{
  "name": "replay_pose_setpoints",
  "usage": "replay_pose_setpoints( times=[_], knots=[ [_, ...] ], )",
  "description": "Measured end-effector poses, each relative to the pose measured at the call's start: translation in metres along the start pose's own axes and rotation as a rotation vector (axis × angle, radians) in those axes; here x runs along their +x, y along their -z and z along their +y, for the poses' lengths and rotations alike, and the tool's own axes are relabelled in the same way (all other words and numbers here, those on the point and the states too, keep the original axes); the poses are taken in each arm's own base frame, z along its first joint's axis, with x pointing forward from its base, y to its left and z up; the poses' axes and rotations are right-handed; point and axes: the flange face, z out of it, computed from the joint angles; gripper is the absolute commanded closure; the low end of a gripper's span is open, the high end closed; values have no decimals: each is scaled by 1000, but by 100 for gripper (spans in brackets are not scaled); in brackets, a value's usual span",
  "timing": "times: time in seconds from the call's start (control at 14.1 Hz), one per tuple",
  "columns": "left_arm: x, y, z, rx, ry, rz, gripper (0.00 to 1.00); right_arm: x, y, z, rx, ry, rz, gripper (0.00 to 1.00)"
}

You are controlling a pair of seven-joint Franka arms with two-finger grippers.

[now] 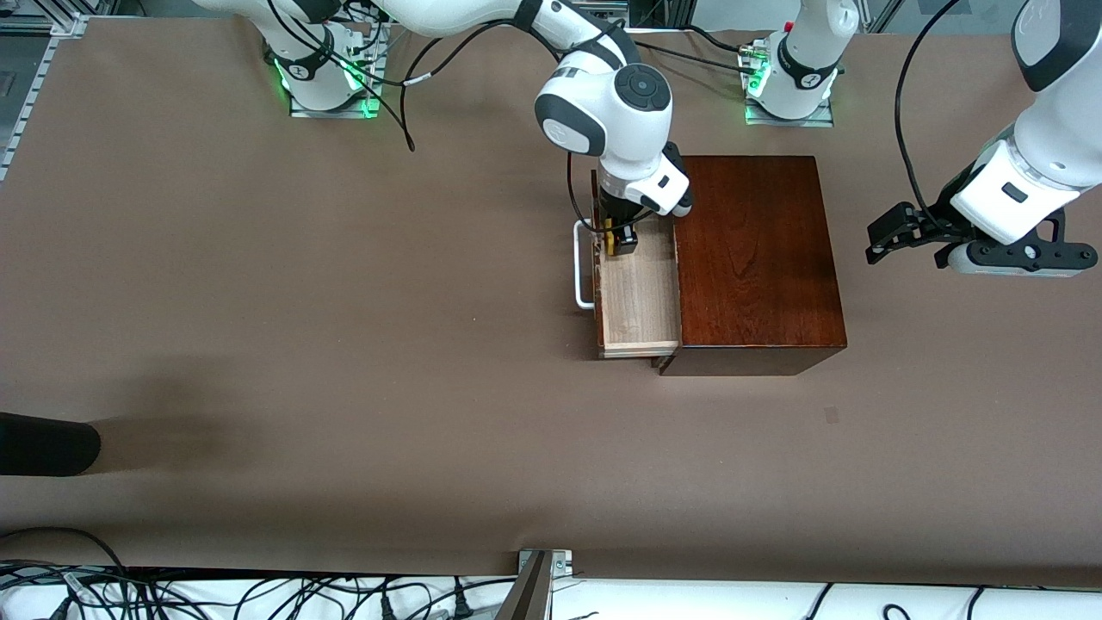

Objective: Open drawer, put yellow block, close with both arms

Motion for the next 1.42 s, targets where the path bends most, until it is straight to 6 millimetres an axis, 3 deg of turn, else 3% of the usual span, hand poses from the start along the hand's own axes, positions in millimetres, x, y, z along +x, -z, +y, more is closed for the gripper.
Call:
replay_pose_setpoints(
  times=[0.21, 0.43, 0.57, 0.71, 0.78, 0.92, 1.07, 1.21, 1.42],
  knots=[
    [-1, 0, 1, 0, -3, -4, 0, 2, 26, 7, -23, -31, 35, 0],
    [-4, 1, 4, 2, -19, -28, 0, -9, 101, 16, -67, -134, 71, 0],
    [-8, 12, 9, 3, -76, -54, 0, -34, 153, 28, -95, -206, 76, 0],
    [-13, 21, 21, 3, -137, -74, 0, -82, 195, 57, -116, -298, 91, 0],
    [-15, 22, 26, 2, -165, -79, 0, -116, 213, 78, -110, -362, 113, 0],
    [-17, 21, 33, -4, -263, -88, 0, -197, 241, 122, -100, -492, 162, 0],
    [-20, 14, 49, -47, -473, -119, 0, -273, 259, 151, -103, -595, 172, 0],
    [-20, -5, 78, -100, -712, -157, 0, -330, 277, 162, -111, -675, 158, 0],
    [-29, -53, 152, -329, -904, -252, 0, -403, 299, 152, -80, -799, 150, 0]
  ],
)
